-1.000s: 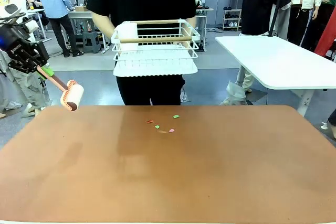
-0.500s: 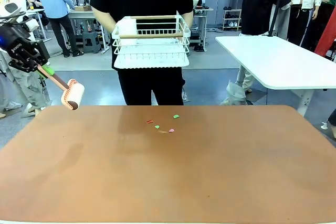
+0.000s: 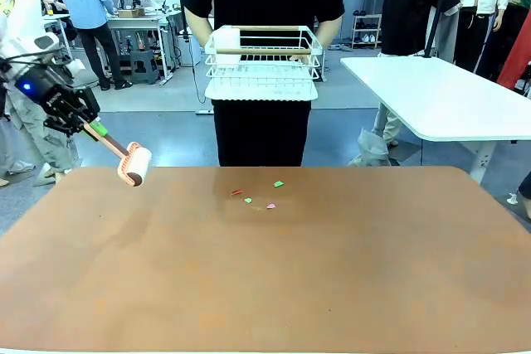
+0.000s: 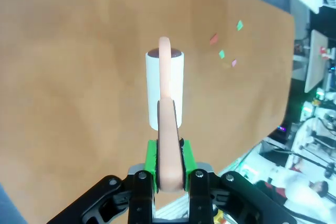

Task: Clean the table.
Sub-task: Clean the table with the Lint Roller when the human lifts the Dish drying rack.

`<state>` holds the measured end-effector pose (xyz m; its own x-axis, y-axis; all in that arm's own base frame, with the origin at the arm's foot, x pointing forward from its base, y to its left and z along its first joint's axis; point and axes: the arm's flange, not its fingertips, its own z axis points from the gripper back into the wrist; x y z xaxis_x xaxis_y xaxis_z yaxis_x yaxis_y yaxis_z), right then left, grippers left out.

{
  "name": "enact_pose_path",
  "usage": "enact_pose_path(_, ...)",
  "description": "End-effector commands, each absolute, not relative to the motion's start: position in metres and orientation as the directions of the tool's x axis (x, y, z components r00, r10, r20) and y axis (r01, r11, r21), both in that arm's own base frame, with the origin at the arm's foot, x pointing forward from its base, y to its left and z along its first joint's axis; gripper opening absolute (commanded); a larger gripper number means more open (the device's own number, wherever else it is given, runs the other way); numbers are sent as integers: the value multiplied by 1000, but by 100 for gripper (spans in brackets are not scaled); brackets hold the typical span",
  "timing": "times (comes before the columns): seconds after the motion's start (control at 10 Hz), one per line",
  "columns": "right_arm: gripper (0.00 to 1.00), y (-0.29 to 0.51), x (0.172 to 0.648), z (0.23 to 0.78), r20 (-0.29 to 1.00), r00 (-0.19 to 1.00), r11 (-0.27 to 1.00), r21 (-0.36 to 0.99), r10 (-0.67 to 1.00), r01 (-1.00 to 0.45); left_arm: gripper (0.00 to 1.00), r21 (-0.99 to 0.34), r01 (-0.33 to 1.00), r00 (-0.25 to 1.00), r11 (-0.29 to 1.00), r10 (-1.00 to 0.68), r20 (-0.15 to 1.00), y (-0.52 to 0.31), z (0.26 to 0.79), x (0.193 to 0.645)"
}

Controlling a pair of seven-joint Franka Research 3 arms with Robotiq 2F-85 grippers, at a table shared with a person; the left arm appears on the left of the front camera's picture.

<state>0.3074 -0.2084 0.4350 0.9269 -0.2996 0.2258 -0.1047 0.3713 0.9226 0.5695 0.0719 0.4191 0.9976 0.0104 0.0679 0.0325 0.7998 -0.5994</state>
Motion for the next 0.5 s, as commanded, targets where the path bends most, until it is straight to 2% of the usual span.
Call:
enact_pose_path(0.0,100,-208,306,439,236,925,363,924,-297,-119,0,-669,49,999,742,-52,17,85,410,601)
enact_pose_path(0.3,100,-208,306,439,236,925,363,924,-297,-119,0,-706,26,998,707,-54,-18,77,379,619)
enact_pose_path(0.4,100,-208,306,439,236,925,363,924,-297,-119,0,-716,55,997,696,-78,1,73,367,622)
